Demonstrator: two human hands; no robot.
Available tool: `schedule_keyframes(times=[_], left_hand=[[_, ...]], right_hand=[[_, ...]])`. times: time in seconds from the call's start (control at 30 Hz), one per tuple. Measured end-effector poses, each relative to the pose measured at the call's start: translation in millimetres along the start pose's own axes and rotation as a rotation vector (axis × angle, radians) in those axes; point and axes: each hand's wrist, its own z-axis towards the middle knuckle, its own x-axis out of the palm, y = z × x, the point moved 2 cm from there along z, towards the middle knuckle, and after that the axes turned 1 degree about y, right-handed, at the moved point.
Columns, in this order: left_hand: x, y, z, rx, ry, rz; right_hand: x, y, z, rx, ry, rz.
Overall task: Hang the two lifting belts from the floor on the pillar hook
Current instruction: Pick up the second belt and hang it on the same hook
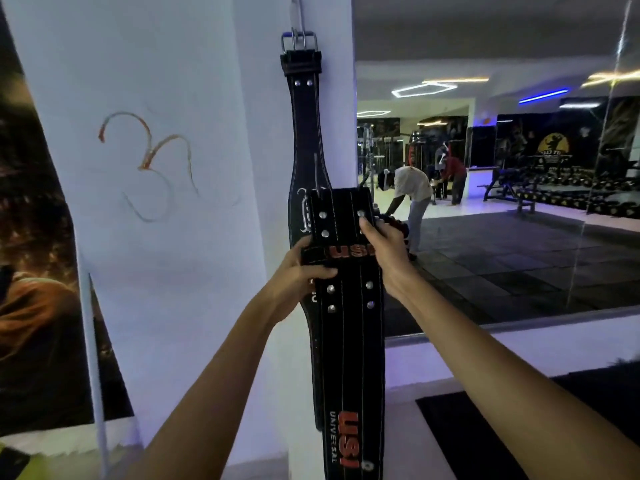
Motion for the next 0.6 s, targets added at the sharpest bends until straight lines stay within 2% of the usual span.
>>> schedule_keyframes(times=[0.07, 0.1, 0.13, 0.23, 0.3, 0.47, 0.6], left_hand=[[-2, -7, -3, -0.017, 0.137, -0.044], [0, -12, -5, -0.018, 0.145, -0.047], [4, -16, -5, -0.009, 0.085, -0.033], [9, -24, 5, 0.022, -0.247, 0.000], [11, -24, 10, 0.056, -0.301, -0.014], [16, -20, 9, 0.097, -0.250, -0.049], [15, -19, 12, 0.094, -0.194, -0.124]], right_hand=[[-2, -9, -2, 0.022, -0.007, 0.063], [-3, -12, -4, 0.018, -0.002, 0.077], [-3, -12, -6, 0.012, 0.008, 0.068], [6, -10, -13, 0.040, 0.078, 0.040], [10, -2, -13, 0.111, 0.100, 0.013], [8, 24, -4, 0.096, 0.132, 0.036], [3, 28, 1, 0.135, 0.086, 0.049]])
